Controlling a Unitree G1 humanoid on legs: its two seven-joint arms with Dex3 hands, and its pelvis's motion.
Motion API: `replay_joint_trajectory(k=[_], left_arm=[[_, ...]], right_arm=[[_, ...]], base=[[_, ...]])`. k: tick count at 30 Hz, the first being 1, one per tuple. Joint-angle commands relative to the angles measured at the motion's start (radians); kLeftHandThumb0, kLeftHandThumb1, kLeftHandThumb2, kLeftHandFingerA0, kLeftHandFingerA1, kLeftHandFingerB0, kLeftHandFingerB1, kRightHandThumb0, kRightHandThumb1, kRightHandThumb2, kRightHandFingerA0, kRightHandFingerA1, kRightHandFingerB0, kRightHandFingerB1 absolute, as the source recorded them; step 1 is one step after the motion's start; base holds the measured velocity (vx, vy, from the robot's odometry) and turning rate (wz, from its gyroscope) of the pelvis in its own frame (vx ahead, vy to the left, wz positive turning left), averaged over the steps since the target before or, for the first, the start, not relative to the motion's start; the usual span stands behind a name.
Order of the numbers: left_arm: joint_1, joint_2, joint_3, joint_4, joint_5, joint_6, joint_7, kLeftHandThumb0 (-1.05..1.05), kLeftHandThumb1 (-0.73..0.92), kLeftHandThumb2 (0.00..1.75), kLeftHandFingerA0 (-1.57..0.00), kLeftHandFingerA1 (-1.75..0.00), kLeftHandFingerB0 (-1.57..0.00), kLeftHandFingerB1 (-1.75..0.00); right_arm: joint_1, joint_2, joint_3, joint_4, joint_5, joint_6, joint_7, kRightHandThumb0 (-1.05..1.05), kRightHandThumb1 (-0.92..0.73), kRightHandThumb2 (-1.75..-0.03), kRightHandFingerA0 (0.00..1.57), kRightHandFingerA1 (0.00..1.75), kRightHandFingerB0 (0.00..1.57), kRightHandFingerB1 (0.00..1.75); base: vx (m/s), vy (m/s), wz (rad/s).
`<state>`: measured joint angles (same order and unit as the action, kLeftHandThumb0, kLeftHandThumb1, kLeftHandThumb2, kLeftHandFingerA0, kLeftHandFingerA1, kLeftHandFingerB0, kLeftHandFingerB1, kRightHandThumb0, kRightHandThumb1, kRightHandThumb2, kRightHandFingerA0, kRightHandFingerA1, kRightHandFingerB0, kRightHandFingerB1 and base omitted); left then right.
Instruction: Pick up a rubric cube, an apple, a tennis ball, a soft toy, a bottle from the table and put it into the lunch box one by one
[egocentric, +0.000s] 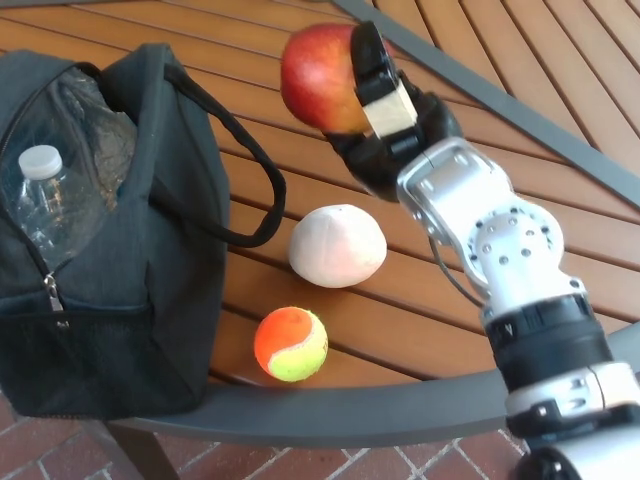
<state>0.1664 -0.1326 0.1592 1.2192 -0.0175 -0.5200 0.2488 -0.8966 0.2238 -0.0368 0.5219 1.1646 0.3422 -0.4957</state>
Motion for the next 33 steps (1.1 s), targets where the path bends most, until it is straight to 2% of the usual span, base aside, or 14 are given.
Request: replay_joint_trajectory(k=[1,6,7,10,16,19,21,22,26,28,29,31,32,33], left_arm=[[-0.021,-0.013,-0.029,0.007,0.045,-0.025,0.077,-0.13,0.55,1.03,-1.09,-1.2,-1.02,-1.1],[-0.065,-0.01,-0.017,0.001,0.028,-0.018,0.076,-0.13,0.54,1.05,-1.11,-1.18,-1.03,-1.1],[-0.065,-0.008,-0.018,0.0,0.03,-0.017,0.08,-0.1,0.51,1.13,-1.13,-1.15,-1.03,-1.08],[-0.066,-0.002,-0.028,0.001,0.044,-0.012,0.104,-0.09,0.51,1.13,-1.15,-1.14,-1.01,-1.08],[-0.063,0.0,-0.029,0.004,0.04,-0.02,0.094,-0.13,0.53,1.1,-1.14,-1.17,-1.03,-1.1],[-0.064,-0.005,-0.02,0.002,0.022,-0.029,0.07,-0.12,0.55,1.05,-1.14,-1.21,-1.02,-1.1],[-0.066,-0.006,-0.02,0.001,0.021,-0.024,0.072,-0.11,0.54,1.08,-1.16,-1.18,-1.05,-1.09],[-0.068,-0.008,-0.016,0.001,0.016,-0.02,0.069,-0.11,0.53,1.09,-1.11,-1.21,-1.03,-1.12],[-0.073,-0.009,-0.018,0.001,0.019,-0.017,0.076,-0.11,0.52,1.09,-1.11,-1.21,-1.03,-1.12],[-0.07,-0.008,-0.02,0.0,0.022,-0.014,0.081,-0.12,0.51,1.1,-1.09,-1.2,-1.0,-1.11],[-0.068,-0.006,-0.024,-0.001,0.026,-0.015,0.083,-0.11,0.51,1.11,-1.12,-1.19,-1.01,-1.12],[-0.067,-0.006,-0.022,-0.001,0.023,-0.021,0.077,-0.1,0.51,1.12,-1.11,-1.19,-1.02,-1.12],[-0.067,-0.006,-0.022,-0.002,0.022,-0.025,0.075,-0.1,0.5,1.13,-1.1,-1.19,-1.02,-1.11],[-0.067,-0.005,-0.023,-0.002,0.023,-0.026,0.075,-0.1,0.5,1.13,-1.1,-1.19,-1.02,-1.11]], right_arm=[[-0.532,0.424,-0.042,0.154,-0.01,-0.172,0.037,-0.25,-0.54,-1.31,0.99,1.75,0.84,1.6],[-0.651,0.416,-0.059,0.235,-0.027,-0.188,0.075,-0.22,-0.47,-1.34,1.03,1.75,0.93,1.48],[-0.67,0.415,-0.062,0.245,-0.03,-0.189,0.071,-0.23,-0.48,-1.32,1.04,1.73,0.94,1.47],[-0.715,0.413,-0.068,0.268,-0.037,-0.186,0.066,-0.25,-0.42,-1.39,1.04,1.73,0.94,1.49],[-0.772,0.419,-0.074,0.298,-0.041,-0.185,0.088,-0.22,-0.41,-1.39,1.01,1.75,0.89,1.51],[-0.797,0.416,-0.071,0.314,-0.05,-0.179,0.119,-0.23,-0.37,-1.41,1.04,1.75,0.93,1.51],[-0.803,0.414,-0.065,0.317,-0.058,-0.167,0.121,-0.22,-0.3,-1.46,1.01,1.75,0.93,1.58],[-0.799,0.411,-0.049,0.318,-0.078,-0.155,0.125,-0.22,-0.27,-1.59,0.99,1.75,0.92,1.56],[-0.788,0.401,-0.018,0.326,-0.123,-0.135,0.134,-0.2,-0.24,-1.57,1.02,1.75,0.92,1.62],[-0.769,0.383,0.026,0.33,-0.173,-0.106,0.139,-0.22,-0.26,-1.6,1.03,1.75,0.99,1.58],[-0.739,0.352,0.081,0.352,-0.239,-0.066,0.147,-0.11,-0.56,-1.27,1.26,1.29,1.25,1.27],[-0.724,0.331,0.118,0.365,-0.28,-0.04,0.153,-0.1,-0.58,-1.28,1.26,1.29,1.25,1.27],[-0.721,0.319,0.141,0.37,-0.301,-0.023,0.154,-0.22,-0.28,-1.58,1.03,1.75,0.92,1.56],[-0.721,0.314,0.151,0.373,-0.309,-0.015,0.155,-0.22,-0.28,-1.58,1.03,1.75,0.92,1.56]], base=[[0.0,0.0,0.0],[0.0,0.0,0.0],[0.0,0.0,0.0],[0.0,0.0,0.0],[0.0,0.0,0.0],[0.0,0.0,0.0],[0.0,0.0,0.0],[0.0,0.0,0.0],[0.0,0.0,0.0],[0.0,0.0,0.0],[0.0,0.0,0.0],[0.0,0.0,0.0],[0.0,0.0,0.0],[0.0,0.0,0.0]])
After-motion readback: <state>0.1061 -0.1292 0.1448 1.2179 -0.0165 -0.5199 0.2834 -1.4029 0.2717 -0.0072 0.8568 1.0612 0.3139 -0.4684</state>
